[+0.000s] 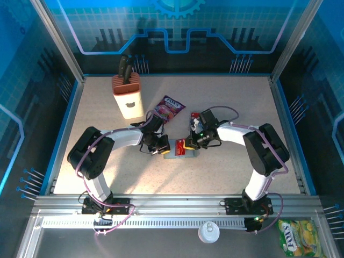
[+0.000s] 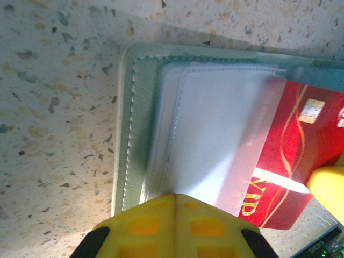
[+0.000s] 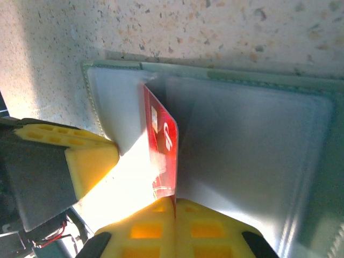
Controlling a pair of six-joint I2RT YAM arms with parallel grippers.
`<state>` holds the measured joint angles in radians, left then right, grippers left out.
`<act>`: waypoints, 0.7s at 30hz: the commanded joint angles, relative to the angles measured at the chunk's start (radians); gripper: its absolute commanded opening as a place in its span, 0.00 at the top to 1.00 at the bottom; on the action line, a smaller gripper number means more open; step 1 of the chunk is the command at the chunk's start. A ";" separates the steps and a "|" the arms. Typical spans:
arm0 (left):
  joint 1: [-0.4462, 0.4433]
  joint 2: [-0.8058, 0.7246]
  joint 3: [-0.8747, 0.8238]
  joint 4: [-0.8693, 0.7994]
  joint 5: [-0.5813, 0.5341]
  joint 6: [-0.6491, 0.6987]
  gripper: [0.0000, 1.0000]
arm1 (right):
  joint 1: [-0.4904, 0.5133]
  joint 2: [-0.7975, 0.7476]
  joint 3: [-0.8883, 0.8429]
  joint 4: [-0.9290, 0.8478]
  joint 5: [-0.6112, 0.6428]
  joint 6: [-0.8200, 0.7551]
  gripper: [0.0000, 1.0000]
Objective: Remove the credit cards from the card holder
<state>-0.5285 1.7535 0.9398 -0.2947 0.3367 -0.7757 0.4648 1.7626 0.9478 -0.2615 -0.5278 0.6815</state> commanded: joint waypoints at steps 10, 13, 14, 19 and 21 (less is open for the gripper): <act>-0.005 -0.029 0.001 -0.025 -0.016 0.006 1.00 | -0.013 -0.046 0.072 -0.208 0.060 -0.098 0.97; -0.005 -0.048 0.002 -0.011 -0.020 0.008 1.00 | -0.001 -0.040 0.093 -0.228 0.075 -0.099 0.97; -0.005 -0.055 0.008 -0.014 -0.022 0.010 1.00 | 0.003 -0.038 0.101 -0.236 0.083 -0.097 0.97; -0.002 -0.071 0.022 -0.041 -0.047 0.025 1.00 | 0.019 -0.030 0.130 -0.256 0.112 -0.088 0.96; 0.000 -0.071 0.020 -0.047 -0.053 0.032 1.00 | 0.031 -0.025 0.148 -0.274 0.136 -0.089 0.96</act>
<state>-0.5285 1.7073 0.9401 -0.2974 0.3092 -0.7746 0.4770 1.7416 1.0580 -0.4805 -0.4328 0.6010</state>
